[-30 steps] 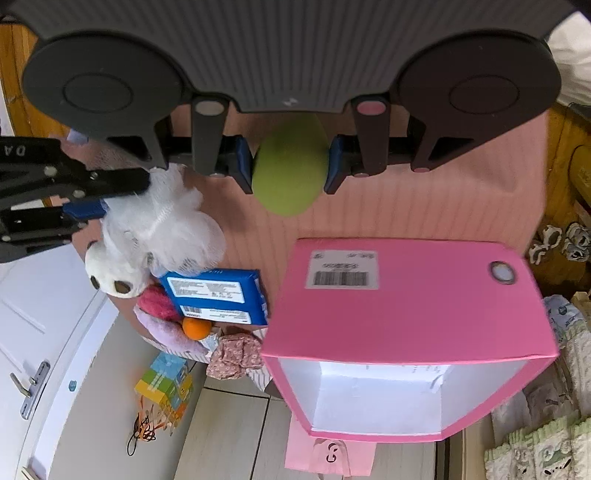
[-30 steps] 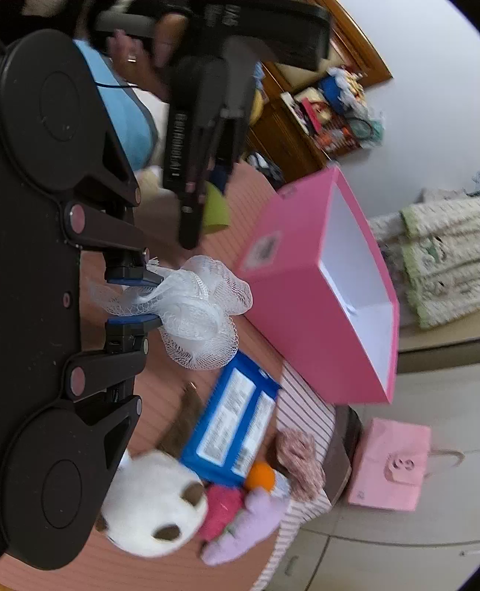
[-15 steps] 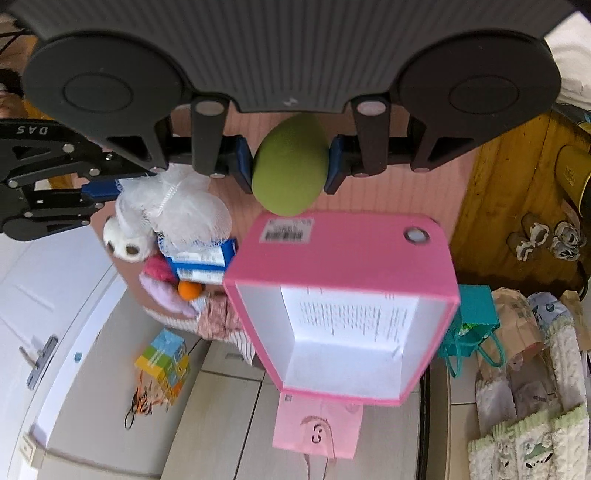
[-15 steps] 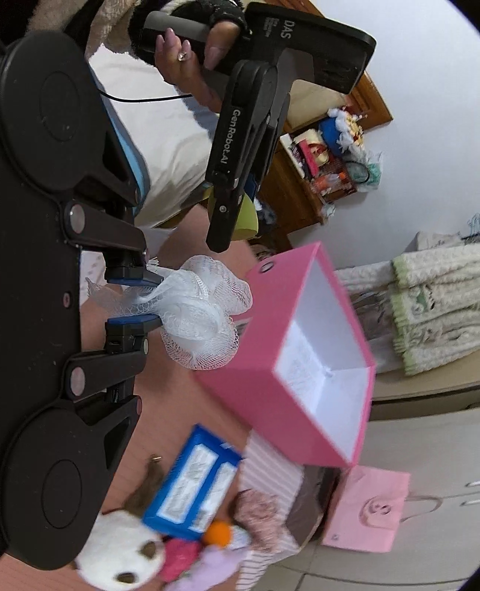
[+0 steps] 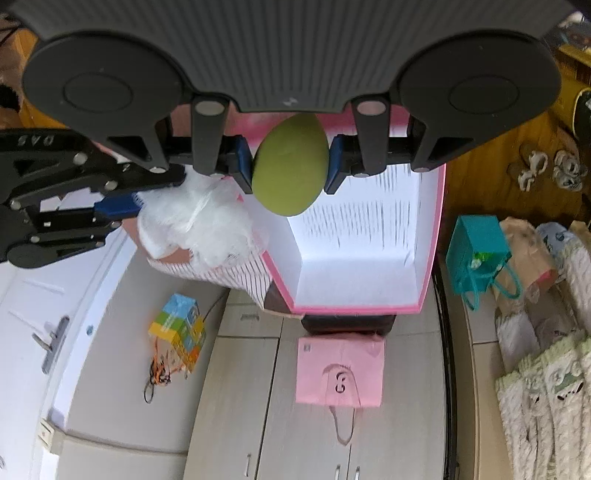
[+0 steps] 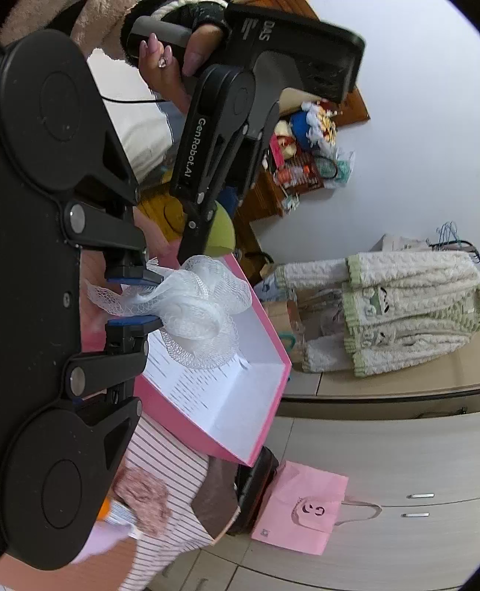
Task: Organize soft objects
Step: 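Carry the green sponge with the left gripper while the right gripper carries the mesh puff to the pink box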
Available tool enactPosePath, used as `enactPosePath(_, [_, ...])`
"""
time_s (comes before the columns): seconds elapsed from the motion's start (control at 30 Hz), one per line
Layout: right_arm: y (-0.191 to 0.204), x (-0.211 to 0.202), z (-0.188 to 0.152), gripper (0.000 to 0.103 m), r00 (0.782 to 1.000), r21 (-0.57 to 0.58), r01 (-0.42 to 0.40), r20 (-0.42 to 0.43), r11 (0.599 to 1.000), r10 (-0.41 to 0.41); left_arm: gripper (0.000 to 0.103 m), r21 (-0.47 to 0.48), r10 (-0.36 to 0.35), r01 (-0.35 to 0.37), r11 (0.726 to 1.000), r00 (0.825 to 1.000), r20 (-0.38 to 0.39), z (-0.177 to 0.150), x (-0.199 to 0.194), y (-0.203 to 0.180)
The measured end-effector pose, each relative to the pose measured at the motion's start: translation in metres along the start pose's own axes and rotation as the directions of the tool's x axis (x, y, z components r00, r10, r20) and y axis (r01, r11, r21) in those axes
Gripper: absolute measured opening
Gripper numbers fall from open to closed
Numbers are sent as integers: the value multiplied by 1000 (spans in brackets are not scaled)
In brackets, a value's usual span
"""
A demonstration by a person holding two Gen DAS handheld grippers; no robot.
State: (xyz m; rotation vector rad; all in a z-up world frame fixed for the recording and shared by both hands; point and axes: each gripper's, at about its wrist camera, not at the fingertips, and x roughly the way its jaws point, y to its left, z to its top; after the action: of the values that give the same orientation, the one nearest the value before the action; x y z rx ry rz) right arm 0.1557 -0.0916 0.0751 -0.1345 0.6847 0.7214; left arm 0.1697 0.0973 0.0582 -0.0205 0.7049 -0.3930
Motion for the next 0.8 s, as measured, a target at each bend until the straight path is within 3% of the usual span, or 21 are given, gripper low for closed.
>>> enactPosePath(0.27, [-48,54,49,20,997,36,58,-50,998,-56,39,-42,39,-40,998,999,-25,47,77,30])
enactPosePath(0.4, [-73,86,65,20,993,44,105,-58,994,-102,39,-61,139,-135,989,989,56,67,109,45])
enactPosePath(0.47, [-86,103,69,20,991,69,118,-67,991,-114,39,-82,135,-129,988,988,69,76,124,52])
enactPosePath(0.57, [-98,121,69,20,991,73,108,-92,991,-101,39,-140,87,-83,987,996,24,88,146,63])
enactPosePath(0.8, [-113,158,68,20,977,45,123,-182,991,-113,39,-183,120,-143,973,984,-131,86,198,68])
